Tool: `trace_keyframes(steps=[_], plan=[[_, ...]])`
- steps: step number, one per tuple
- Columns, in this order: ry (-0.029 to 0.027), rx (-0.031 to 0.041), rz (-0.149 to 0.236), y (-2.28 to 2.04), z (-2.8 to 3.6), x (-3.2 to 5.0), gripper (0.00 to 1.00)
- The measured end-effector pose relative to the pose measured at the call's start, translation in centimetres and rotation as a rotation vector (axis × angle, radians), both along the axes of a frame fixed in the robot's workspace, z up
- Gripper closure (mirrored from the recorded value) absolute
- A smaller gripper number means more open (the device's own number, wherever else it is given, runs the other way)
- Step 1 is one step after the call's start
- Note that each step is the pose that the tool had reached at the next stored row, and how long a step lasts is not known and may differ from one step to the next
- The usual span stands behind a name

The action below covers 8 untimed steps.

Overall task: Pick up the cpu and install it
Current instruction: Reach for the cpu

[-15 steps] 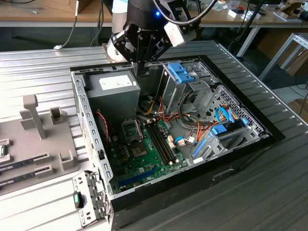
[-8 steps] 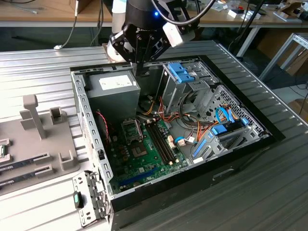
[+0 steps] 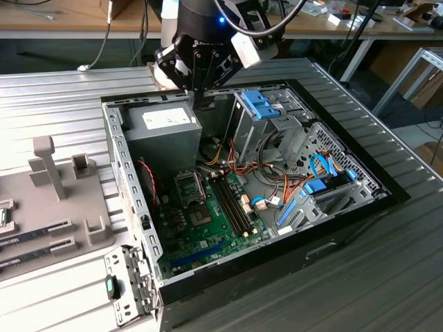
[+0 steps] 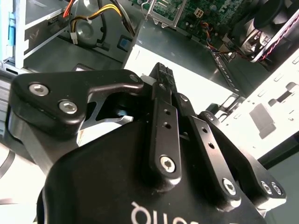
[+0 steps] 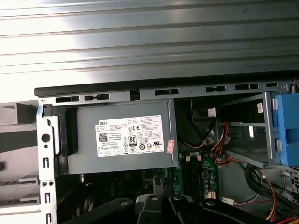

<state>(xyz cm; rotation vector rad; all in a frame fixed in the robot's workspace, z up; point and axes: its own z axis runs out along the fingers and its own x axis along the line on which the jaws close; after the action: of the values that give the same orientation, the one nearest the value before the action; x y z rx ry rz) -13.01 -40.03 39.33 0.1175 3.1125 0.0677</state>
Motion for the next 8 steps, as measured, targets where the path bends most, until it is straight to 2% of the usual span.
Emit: trace_keyframes(steps=[8], plan=[[0.0,-0.0001,0.0,0.0,0.0,-0.18,0.89]])
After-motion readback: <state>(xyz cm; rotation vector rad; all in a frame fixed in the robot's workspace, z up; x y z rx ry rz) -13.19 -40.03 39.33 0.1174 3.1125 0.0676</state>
